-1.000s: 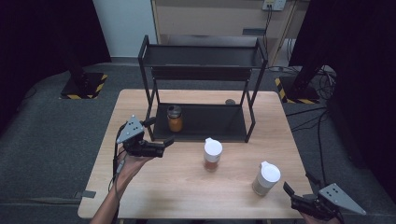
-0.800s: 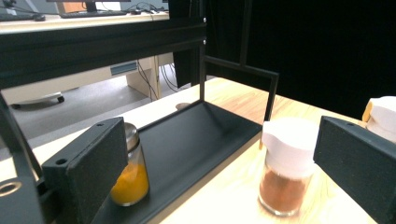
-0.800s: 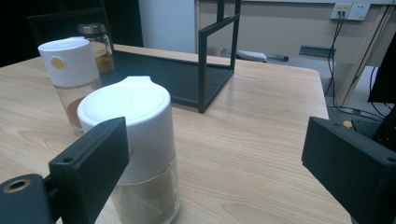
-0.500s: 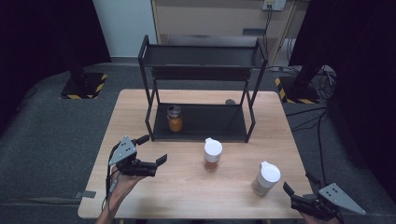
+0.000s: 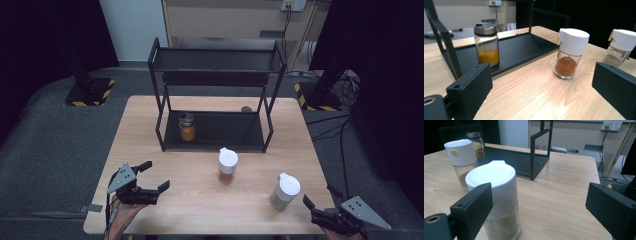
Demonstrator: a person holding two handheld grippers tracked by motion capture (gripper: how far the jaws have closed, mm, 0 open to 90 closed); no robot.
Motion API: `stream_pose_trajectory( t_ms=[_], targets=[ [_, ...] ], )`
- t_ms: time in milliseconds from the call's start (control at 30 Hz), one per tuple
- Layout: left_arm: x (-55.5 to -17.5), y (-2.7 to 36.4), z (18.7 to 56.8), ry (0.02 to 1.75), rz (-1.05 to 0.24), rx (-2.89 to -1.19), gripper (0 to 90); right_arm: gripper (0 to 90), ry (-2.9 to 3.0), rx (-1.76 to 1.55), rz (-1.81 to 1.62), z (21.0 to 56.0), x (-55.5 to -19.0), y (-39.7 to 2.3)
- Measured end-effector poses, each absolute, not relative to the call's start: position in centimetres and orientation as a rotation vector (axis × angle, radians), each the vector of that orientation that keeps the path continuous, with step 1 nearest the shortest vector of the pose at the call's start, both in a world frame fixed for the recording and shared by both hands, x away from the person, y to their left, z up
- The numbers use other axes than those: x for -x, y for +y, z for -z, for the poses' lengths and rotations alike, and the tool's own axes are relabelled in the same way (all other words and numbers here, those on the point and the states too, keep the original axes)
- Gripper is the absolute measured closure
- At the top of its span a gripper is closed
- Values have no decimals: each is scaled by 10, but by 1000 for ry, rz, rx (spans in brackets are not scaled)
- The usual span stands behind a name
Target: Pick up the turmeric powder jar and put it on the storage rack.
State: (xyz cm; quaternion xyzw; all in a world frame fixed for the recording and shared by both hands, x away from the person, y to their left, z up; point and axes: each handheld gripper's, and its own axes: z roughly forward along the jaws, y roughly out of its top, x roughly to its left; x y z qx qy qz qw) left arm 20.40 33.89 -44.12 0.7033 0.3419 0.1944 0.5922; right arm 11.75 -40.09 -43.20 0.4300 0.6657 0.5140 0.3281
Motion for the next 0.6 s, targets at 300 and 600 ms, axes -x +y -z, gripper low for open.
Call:
stream_pose_trajectory(
  t_ms=[300, 600],
  targets=[
    [-192, 347, 450, 829, -465, -1617, 20, 76, 1743, -1124, -1345, 432, -117, -401],
    [-188, 356, 458, 856, -467, -1613, 20, 76, 1741, -1130, -1346, 432, -118, -401]
  ],
)
